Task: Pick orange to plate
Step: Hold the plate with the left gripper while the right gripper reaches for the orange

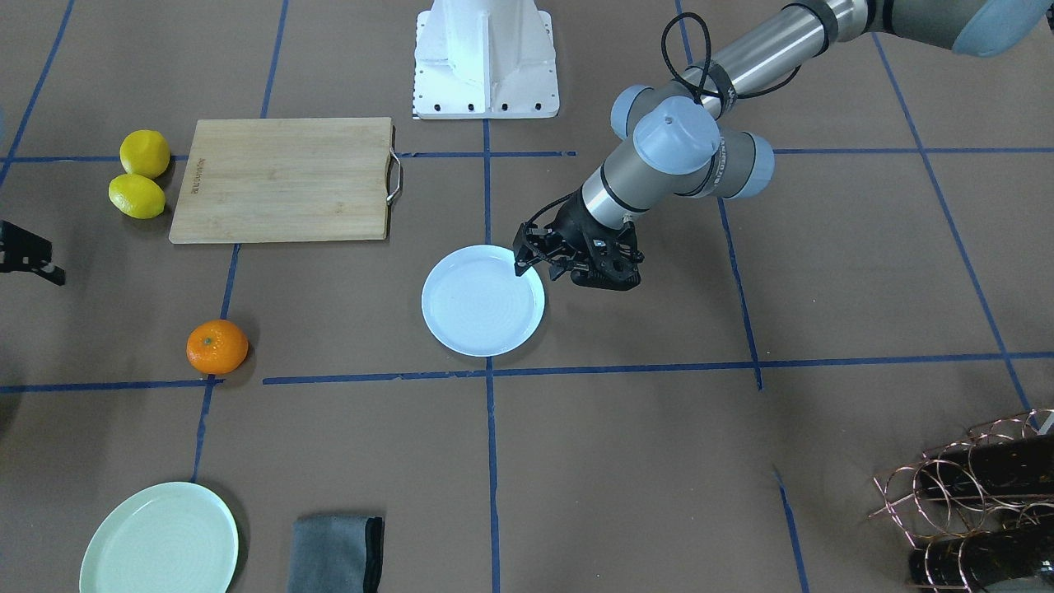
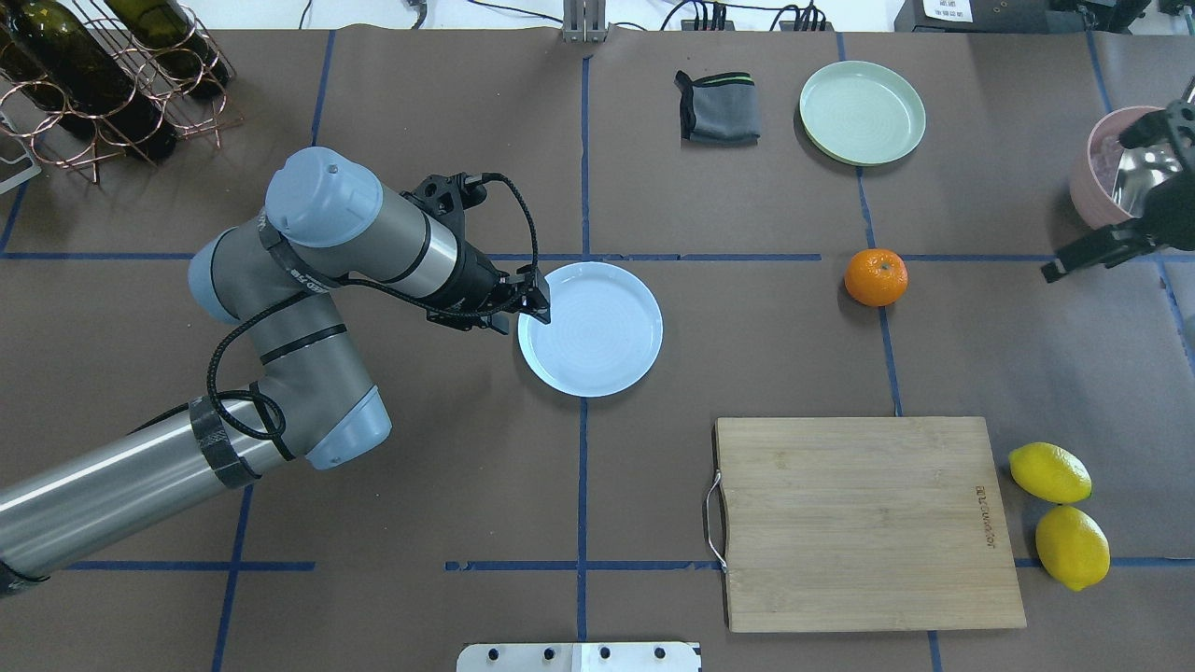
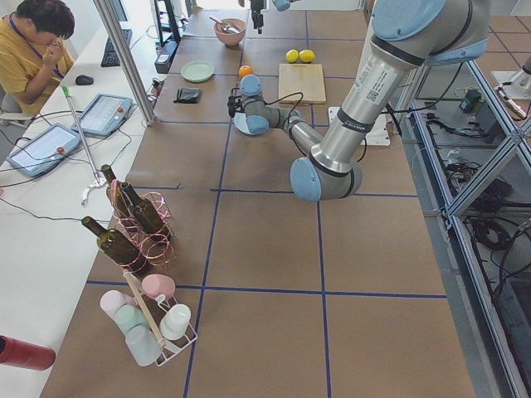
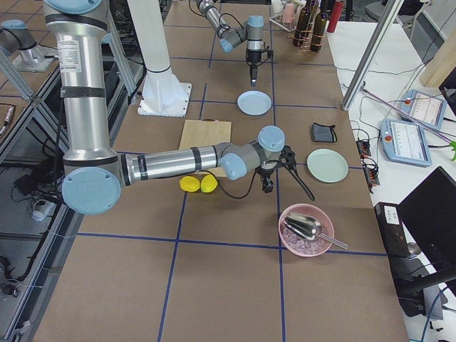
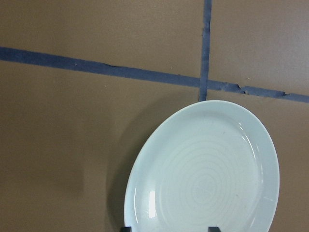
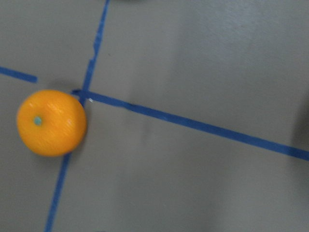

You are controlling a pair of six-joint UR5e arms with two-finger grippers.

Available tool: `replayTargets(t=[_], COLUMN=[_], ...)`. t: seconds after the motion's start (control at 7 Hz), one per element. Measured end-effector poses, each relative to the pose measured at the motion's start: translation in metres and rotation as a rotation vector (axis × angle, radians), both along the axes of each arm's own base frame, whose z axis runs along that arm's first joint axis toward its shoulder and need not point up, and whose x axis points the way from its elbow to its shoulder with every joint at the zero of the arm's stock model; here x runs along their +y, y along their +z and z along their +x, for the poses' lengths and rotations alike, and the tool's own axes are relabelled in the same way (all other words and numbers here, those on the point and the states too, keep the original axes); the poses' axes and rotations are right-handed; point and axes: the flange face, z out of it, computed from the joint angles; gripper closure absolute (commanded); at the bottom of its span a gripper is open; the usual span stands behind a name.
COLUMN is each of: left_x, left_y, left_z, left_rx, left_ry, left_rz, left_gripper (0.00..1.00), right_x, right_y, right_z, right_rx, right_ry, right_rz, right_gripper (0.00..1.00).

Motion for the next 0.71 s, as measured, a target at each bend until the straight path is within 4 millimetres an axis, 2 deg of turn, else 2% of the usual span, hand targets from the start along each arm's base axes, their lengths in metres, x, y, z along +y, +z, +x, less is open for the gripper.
replayTargets(t=[0.29,0.43,0.57,0.71], left_x=[0.001,0.003,0.005,0.005], left_y=[0.0,0.002,0.002,0.003], left_z=[-0.004,-0.007,-0.009,-0.011], left_rx=[0.004,0.006,0.007,0.008], left_ry=[-0.003,-0.004,-0.005,-0.006], left_rz=[-0.001,-0.001,-0.001,-0.001], left_gripper=[0.38,0.37,0.37,0.36], right_x=[-0.012,-0.015,-0.017,-0.016], right_y=[-0.057,-0.077,-0.091,-0.091], right_z=[-0.085,-0.115,-0.136,-0.146], right_rx=[0.023,0.032,0.041,0.058], right_ry=[0.07,0.123,0.184,0.218], right_rz=[-0.003,-0.019,-0.035,-0.037], right_gripper=[0.0,0.0,0.0,0.0])
